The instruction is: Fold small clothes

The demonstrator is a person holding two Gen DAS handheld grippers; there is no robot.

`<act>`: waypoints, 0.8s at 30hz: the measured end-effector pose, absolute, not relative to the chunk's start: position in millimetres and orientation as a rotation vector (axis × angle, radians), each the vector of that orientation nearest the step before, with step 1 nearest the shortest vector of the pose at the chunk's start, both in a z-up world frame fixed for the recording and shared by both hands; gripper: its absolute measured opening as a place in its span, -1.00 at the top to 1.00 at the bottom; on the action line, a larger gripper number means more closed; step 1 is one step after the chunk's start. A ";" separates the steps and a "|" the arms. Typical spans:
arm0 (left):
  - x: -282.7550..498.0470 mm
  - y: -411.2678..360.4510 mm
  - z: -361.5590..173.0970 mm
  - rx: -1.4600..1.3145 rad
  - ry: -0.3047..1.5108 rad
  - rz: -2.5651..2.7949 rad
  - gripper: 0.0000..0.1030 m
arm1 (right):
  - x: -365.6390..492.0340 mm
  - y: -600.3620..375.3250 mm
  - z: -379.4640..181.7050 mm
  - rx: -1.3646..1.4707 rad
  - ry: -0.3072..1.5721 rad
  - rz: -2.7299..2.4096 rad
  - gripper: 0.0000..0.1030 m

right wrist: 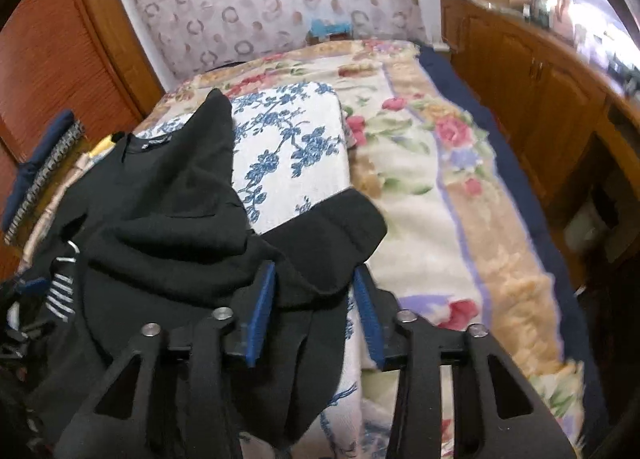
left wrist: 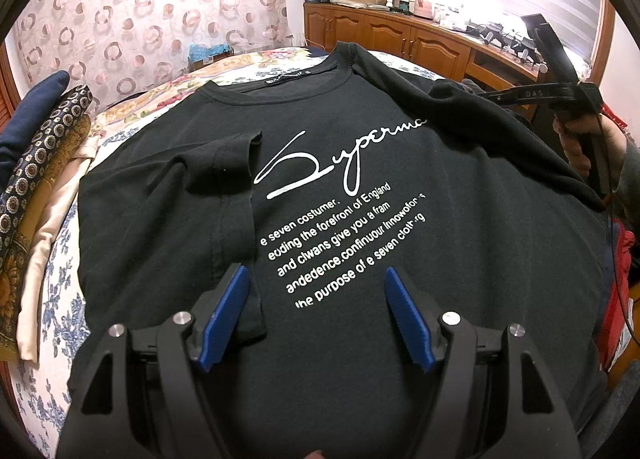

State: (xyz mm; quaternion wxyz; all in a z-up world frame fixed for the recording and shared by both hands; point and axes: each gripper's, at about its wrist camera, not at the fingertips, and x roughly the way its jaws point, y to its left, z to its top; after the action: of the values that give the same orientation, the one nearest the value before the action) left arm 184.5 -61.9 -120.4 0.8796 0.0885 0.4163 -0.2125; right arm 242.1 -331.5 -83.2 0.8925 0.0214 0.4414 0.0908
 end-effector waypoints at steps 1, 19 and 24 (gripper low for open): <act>184.3 -62.0 -120.4 0.184 0.868 -0.443 -0.38 | 240.2 -330.4 -81.6 0.010 0.905 0.173 0.69; 163.8 -1.2 -64.1 0.041 0.708 -0.328 -0.38 | 212.8 -321.0 87.7 -0.109 0.570 0.158 1.00; 151.0 20.6 -39.8 0.030 0.643 -0.282 -0.38 | 198.9 -245.5 100.4 -0.148 0.571 0.350 1.00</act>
State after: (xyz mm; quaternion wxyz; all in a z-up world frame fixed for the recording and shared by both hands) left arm 151.0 20.6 -39.8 0.9389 0.0146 0.3150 -0.1380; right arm 198.9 -245.5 100.4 0.9418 -0.0726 0.2799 0.1716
